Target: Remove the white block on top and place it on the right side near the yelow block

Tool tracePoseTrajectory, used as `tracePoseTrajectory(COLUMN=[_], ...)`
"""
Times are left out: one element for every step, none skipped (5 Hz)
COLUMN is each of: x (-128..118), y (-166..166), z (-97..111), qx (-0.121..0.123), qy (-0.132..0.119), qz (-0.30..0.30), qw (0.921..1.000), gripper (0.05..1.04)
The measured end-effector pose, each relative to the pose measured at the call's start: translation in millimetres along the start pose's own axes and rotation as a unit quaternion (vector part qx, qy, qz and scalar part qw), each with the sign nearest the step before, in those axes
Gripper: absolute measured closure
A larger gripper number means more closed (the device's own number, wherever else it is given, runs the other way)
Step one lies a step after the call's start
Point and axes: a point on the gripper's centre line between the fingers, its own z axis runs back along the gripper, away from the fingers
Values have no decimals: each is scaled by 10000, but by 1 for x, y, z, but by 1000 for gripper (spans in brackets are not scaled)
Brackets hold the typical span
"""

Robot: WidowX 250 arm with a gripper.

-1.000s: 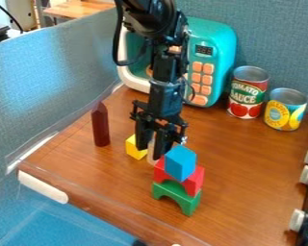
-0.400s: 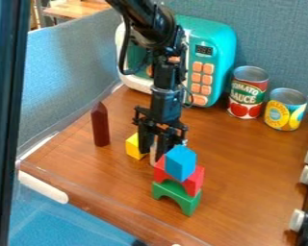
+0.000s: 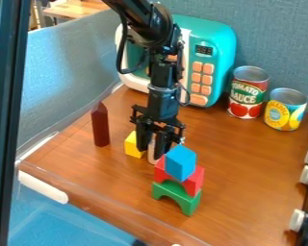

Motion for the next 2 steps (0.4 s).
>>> tracePoseTrajectory(x=[0,0], y=[-2,-3], z=[0,10], qx=[-56,-219], qy=[-13,-200], qz=[-25,29], qw=[10000,9996], gripper=[225,77])
